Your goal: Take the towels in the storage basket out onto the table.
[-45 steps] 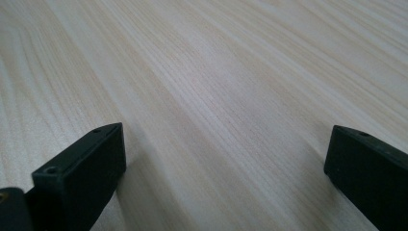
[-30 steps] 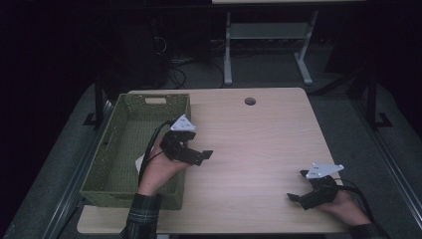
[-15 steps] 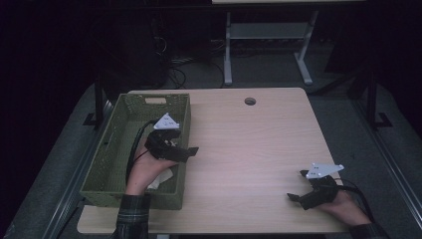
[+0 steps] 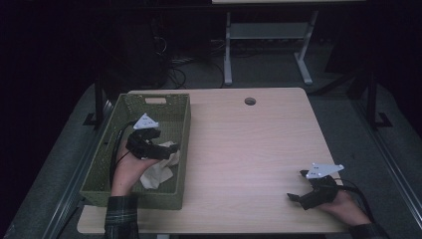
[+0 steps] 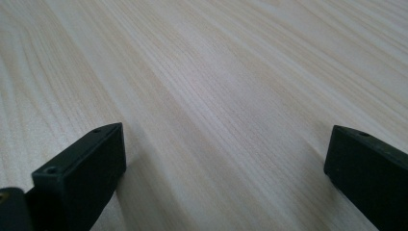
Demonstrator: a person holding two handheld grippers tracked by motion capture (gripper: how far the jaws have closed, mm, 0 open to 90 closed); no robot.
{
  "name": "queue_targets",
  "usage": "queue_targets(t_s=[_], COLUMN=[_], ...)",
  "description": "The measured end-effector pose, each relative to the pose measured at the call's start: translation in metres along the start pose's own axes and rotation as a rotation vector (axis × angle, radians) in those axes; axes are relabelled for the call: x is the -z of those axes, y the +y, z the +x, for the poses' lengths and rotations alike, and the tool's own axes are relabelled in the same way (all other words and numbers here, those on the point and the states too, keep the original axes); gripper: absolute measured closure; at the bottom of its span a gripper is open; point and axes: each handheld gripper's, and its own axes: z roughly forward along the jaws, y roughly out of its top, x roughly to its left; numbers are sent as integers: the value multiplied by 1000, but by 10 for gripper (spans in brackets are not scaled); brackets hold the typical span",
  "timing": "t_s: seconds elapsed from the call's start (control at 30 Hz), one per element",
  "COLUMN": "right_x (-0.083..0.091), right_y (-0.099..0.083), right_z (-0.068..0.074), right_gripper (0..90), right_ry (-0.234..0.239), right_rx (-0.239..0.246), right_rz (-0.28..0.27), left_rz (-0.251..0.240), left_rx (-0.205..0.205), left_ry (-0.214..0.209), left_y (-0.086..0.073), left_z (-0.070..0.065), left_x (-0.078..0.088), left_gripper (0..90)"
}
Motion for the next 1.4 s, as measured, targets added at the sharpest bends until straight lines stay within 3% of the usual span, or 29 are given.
queue_targets(t_s=[0.17, 0.23, 0.37, 0.43, 0.83, 0.9, 1.1, 1.23, 1.4], right_x=[0, 0, 0, 0, 0, 0, 0, 0, 0], right_y=[0, 0, 0, 0, 0, 0, 0, 0, 0], right_z=[0, 0, 0, 0, 0, 0, 0, 0, 0], right_gripper=[4, 4, 4, 4, 4, 4, 4, 4, 4], right_ry=[0, 0, 0, 0, 0, 0, 0, 0, 0], right_rx=[0, -1, -1, -1, -1, 0, -1, 0, 0], right_rz=[0, 0, 0, 0, 0, 0, 0, 0, 0], left_rz=[20, 54, 69, 105, 202, 244, 287, 358, 391], left_rx=[17, 26, 45, 48, 76, 92, 115, 138, 161], left_ry=[30, 56, 61, 73, 106, 125, 116, 102, 93], left_y=[-8, -15, -21, -27, -40, -42, -45, -50, -52], left_z=[9, 16, 23, 28, 38, 39, 41, 42, 43], left_x=[-2, -6, -11, -16, -31, -36, -41, -47, -51], left_gripper=[139, 139, 139, 139, 138, 137, 134, 134, 133])
